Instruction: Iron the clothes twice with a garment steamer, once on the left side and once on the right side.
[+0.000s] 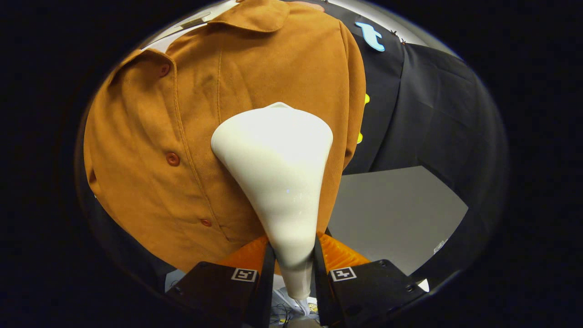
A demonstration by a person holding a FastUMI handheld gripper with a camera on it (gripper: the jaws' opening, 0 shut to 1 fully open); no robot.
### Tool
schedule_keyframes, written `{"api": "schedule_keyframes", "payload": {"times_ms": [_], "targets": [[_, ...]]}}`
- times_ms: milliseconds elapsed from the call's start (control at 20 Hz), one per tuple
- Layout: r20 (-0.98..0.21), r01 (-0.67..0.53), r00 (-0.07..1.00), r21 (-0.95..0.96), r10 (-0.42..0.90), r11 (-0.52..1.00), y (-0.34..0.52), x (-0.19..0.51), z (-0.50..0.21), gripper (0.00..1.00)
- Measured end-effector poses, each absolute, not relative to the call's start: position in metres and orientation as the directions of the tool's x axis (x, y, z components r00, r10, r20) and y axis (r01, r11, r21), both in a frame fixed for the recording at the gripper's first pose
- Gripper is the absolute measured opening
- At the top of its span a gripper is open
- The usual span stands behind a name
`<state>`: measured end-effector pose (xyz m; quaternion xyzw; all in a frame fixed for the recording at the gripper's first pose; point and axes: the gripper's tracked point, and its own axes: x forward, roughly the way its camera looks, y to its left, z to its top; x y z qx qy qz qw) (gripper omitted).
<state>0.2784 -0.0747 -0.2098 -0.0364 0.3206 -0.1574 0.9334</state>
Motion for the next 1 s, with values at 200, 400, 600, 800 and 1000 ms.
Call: {"api": "schedule_keyframes", "payload": {"times_ms": [200,400,600,800,1000], "targets": [[-0.646,0.268,0.697,-0.168,-0.311,0.949,-0.080,0.270,-0.238,0.43],[-0.691,0.266,0.654,-0.171,-0.308,0.949,-0.081,0.260,-0.267,0.43],[-0.740,0.264,0.605,-0.162,-0.294,0.951,-0.081,0.252,-0.274,0.43],[-0.770,0.267,0.572,-0.152,-0.284,0.952,-0.082,0.247,-0.276,0.43],[-0.784,0.281,0.550,-0.150,-0.287,0.948,-0.083,0.244,-0.279,0.44]]}}
